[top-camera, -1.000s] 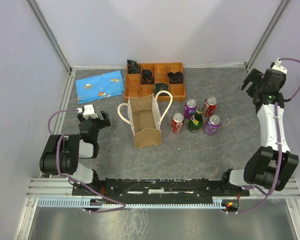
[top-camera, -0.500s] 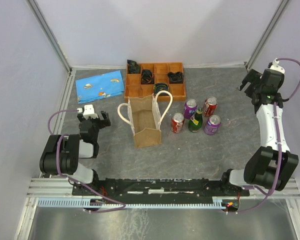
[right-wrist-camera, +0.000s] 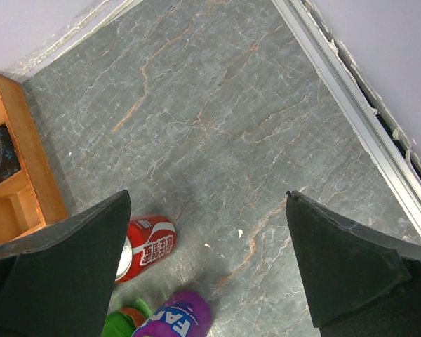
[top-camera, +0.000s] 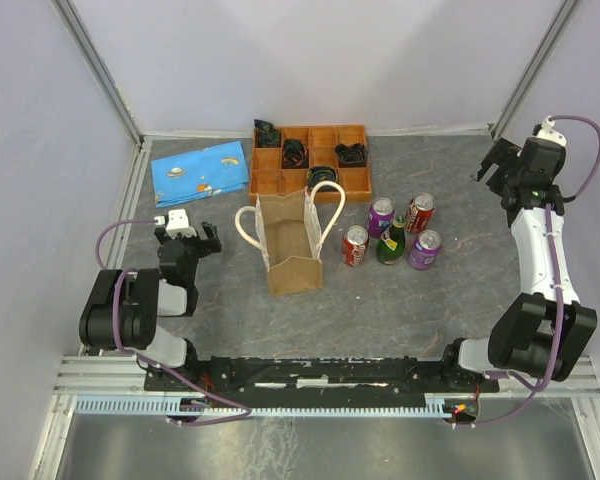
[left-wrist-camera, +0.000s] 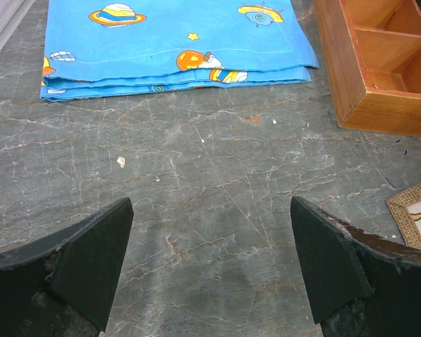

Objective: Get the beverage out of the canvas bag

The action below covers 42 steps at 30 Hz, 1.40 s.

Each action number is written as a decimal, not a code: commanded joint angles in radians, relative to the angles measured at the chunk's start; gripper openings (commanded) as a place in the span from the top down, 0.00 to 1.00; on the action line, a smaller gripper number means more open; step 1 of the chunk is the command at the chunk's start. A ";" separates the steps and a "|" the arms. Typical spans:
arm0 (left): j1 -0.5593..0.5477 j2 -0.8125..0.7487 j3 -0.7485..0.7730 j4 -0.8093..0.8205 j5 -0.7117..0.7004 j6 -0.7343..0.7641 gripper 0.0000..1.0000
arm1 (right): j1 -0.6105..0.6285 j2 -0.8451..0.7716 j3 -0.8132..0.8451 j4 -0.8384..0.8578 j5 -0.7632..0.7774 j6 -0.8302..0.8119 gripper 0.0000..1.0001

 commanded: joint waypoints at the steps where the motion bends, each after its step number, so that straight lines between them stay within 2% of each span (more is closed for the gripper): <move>1: -0.004 0.008 0.025 0.036 -0.004 0.044 0.01 | 0.006 -0.005 -0.001 0.045 -0.008 -0.006 0.01; 42: -0.004 0.006 0.025 0.036 -0.005 0.044 0.01 | 0.023 -0.002 -0.002 0.046 -0.005 -0.031 0.01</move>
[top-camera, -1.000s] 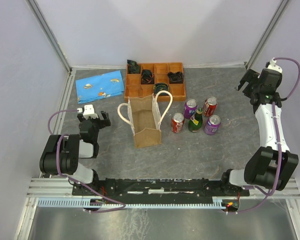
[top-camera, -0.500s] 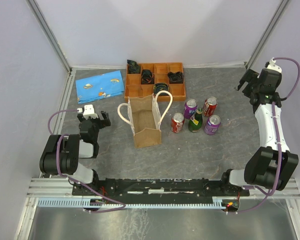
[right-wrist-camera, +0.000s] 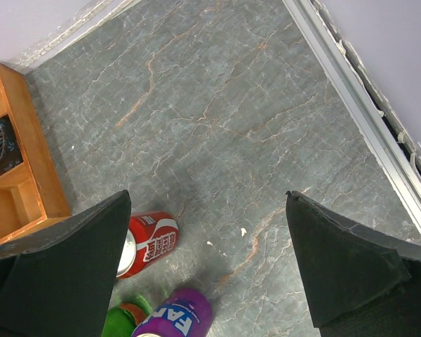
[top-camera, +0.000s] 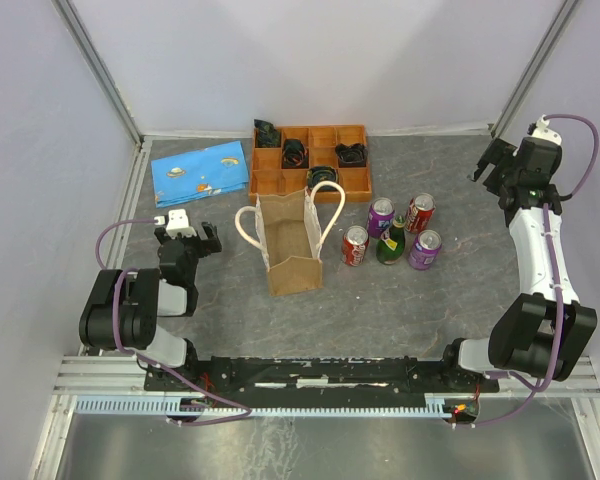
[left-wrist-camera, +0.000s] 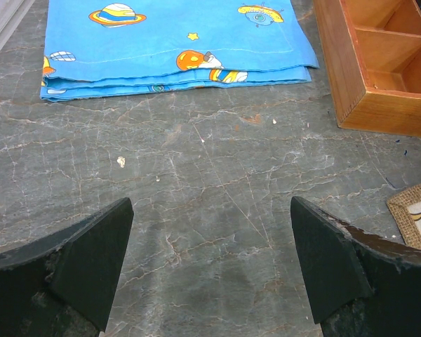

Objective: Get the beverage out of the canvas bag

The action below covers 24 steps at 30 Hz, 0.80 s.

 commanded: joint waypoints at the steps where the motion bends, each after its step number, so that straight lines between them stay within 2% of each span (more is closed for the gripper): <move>1: -0.004 0.007 0.025 0.036 -0.005 0.044 0.01 | 0.006 -0.002 -0.002 0.047 -0.003 -0.018 0.01; 24: -0.004 0.007 0.025 0.038 -0.005 0.044 0.01 | 0.015 -0.004 -0.003 0.049 0.006 -0.021 0.01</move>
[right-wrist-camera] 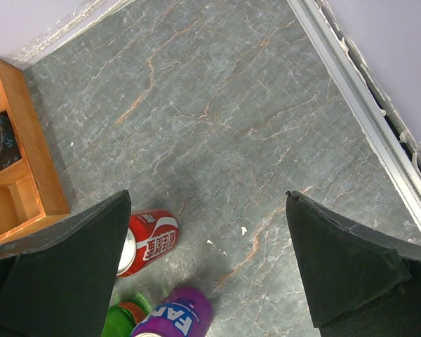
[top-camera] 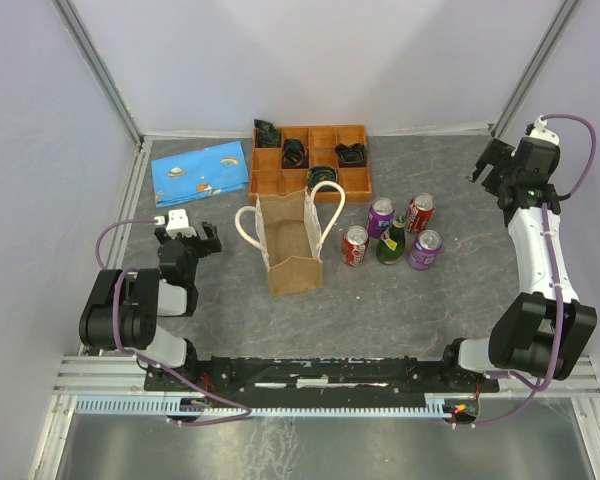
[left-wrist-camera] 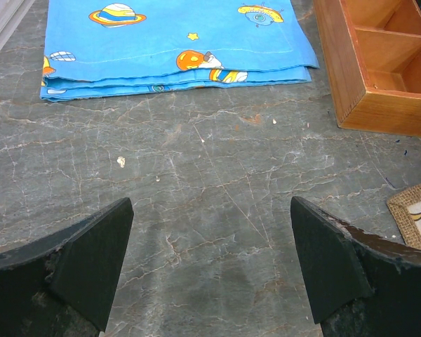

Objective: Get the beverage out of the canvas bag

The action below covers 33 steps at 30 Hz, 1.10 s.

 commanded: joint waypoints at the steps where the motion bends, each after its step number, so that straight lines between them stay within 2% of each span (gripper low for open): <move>1: -0.005 0.006 0.026 0.036 -0.005 0.044 0.01 | 0.008 -0.008 0.000 0.050 0.003 -0.017 0.01; 33: -0.004 0.007 0.025 0.036 -0.005 0.044 0.01 | 0.012 0.011 0.006 0.055 0.004 -0.028 0.01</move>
